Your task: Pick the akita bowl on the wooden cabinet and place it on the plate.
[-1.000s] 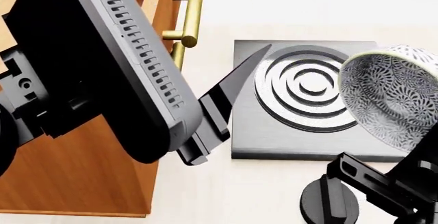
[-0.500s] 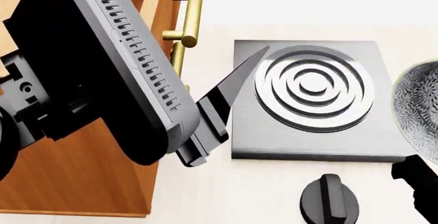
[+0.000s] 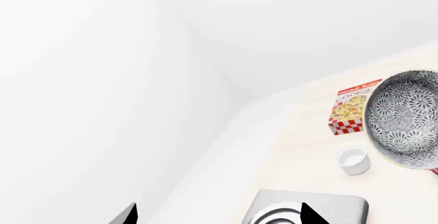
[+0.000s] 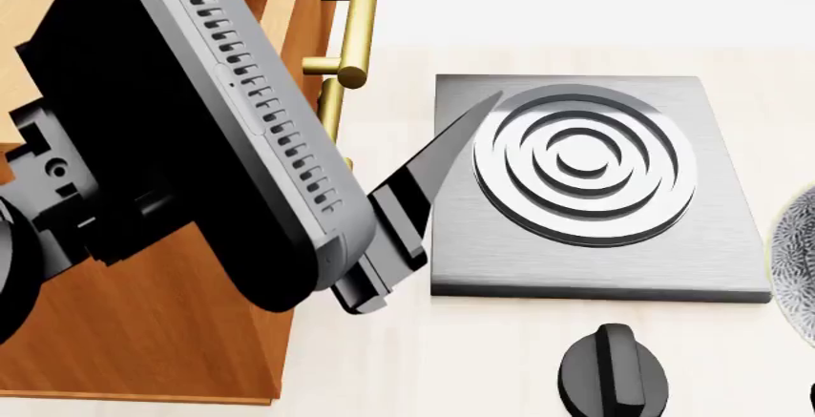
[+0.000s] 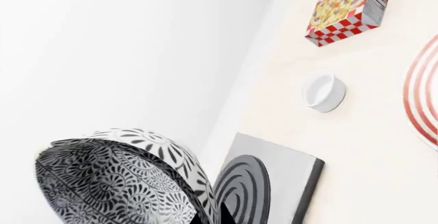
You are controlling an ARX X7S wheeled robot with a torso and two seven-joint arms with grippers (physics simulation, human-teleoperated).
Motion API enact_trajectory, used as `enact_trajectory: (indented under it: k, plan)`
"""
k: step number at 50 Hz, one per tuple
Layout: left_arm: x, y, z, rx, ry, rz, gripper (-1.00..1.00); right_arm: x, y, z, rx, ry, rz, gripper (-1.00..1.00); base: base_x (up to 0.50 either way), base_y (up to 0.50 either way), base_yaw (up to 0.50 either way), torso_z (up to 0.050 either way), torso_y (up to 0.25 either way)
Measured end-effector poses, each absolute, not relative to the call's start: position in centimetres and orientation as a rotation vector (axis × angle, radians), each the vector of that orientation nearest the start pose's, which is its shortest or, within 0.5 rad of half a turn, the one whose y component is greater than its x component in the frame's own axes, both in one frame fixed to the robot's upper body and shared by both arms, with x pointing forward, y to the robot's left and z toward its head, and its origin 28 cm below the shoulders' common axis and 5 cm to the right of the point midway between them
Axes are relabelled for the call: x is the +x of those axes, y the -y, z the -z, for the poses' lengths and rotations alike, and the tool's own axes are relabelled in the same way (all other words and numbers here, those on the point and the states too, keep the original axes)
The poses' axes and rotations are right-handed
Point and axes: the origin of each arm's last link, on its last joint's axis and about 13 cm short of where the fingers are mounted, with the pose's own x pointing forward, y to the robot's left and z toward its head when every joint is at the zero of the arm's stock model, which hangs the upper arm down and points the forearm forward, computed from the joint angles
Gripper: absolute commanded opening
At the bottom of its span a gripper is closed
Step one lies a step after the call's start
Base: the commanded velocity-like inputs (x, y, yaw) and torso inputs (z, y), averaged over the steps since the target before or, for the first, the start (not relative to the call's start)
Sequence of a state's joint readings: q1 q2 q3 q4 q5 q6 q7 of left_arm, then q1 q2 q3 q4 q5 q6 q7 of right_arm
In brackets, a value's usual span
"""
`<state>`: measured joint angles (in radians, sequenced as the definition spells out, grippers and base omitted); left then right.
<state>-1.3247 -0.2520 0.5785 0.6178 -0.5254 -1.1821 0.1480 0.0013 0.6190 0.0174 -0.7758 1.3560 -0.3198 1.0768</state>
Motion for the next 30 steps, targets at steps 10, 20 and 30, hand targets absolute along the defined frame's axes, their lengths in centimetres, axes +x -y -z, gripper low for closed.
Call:
enact_trajectory:
  k: [10, 20, 30]
  plan:
    - [25.1, -14.2, -33.8, 0.617, 0.437, 0.791, 1.0, 16.3, 15.5, -20.3, 1.184, 0.2, 0.449, -1.0, 0.0, 0.0, 0.0, 0.0, 0.0]
    - [25.2, -14.2, -33.6, 0.615, 0.436, 0.789, 1.0, 16.2, 16.2, -19.6, 1.328, 0.201, 0.548, -1.0, 0.0, 0.0, 0.0, 0.0, 0.001]
    - [25.3, -14.3, -33.4, 0.614, 0.435, 0.788, 1.0, 15.9, 16.8, -19.5, 1.39, 0.217, 0.614, -1.0, 0.0, 0.0, 0.0, 0.0, 0.0]
